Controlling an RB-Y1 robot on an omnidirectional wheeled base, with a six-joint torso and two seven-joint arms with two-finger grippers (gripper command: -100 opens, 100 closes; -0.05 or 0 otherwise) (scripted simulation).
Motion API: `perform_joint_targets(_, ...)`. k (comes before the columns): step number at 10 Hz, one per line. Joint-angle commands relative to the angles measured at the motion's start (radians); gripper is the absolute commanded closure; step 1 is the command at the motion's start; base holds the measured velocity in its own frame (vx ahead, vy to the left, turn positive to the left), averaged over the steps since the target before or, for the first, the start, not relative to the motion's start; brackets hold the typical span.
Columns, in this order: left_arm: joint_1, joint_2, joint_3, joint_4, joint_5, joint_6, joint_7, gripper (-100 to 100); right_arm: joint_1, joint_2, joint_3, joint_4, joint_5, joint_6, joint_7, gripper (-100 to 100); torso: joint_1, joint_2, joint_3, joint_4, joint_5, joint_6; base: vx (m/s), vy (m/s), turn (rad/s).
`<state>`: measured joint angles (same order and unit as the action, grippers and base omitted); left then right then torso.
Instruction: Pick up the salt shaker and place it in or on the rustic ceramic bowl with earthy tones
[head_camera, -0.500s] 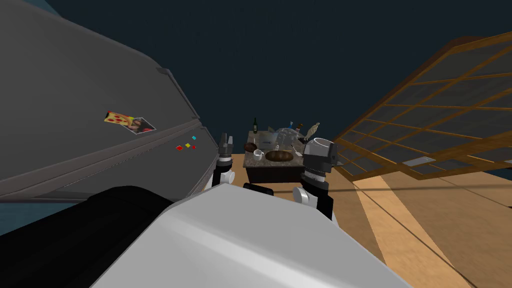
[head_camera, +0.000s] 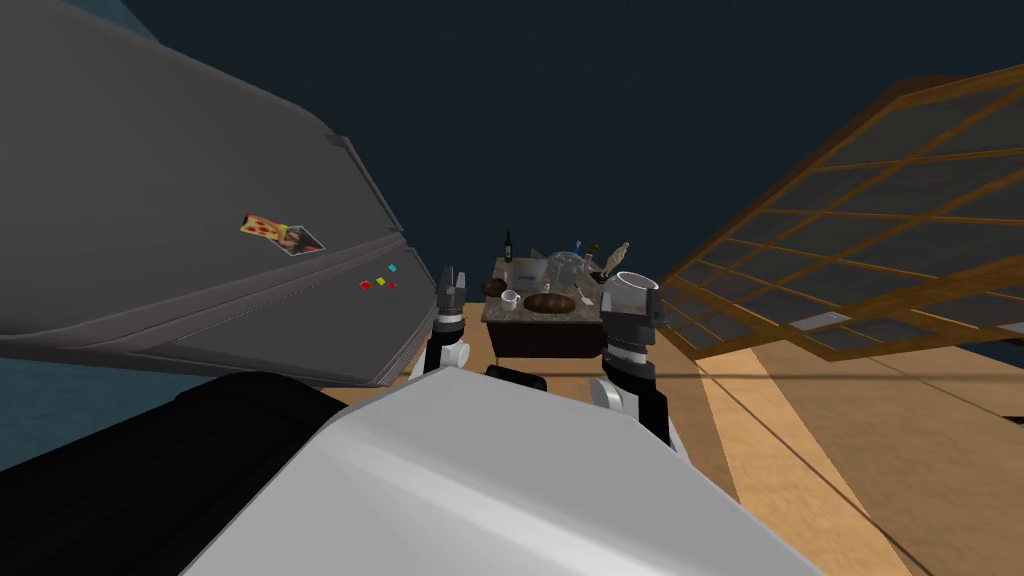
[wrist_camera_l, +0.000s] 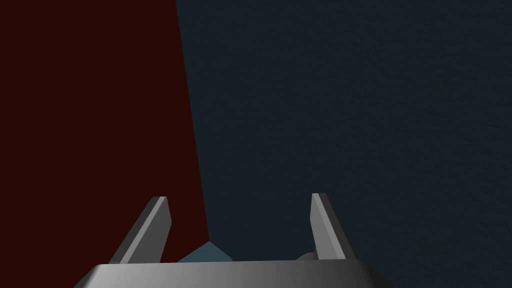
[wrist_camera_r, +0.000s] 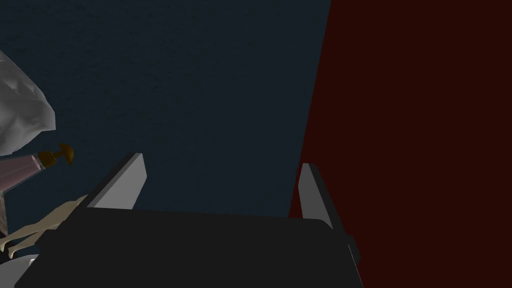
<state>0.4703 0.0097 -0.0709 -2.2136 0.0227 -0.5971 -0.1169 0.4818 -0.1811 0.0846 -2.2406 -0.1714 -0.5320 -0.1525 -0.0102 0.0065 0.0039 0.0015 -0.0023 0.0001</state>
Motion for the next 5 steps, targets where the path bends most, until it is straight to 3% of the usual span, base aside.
perform_joint_targets(1,0.0,0.0,0.0,0.0,0.0,0.0,0.0,0,-0.001,-0.05,0.006,0.022,-0.028,-0.008,-0.002,-100,0.0,0.0,0.0,0.0,0.0,0.0,-0.111,-0.171,0.077)
perform_joint_targets(5,0.0,0.0,0.0,0.0,0.0,0.0,0.0,0,-0.006,-0.161,0.018,0.062,-0.073,-0.017,-0.005,-100,0.002,-0.003,-0.002,-0.001,0.0,0.0,-0.068,-0.135,0.051)
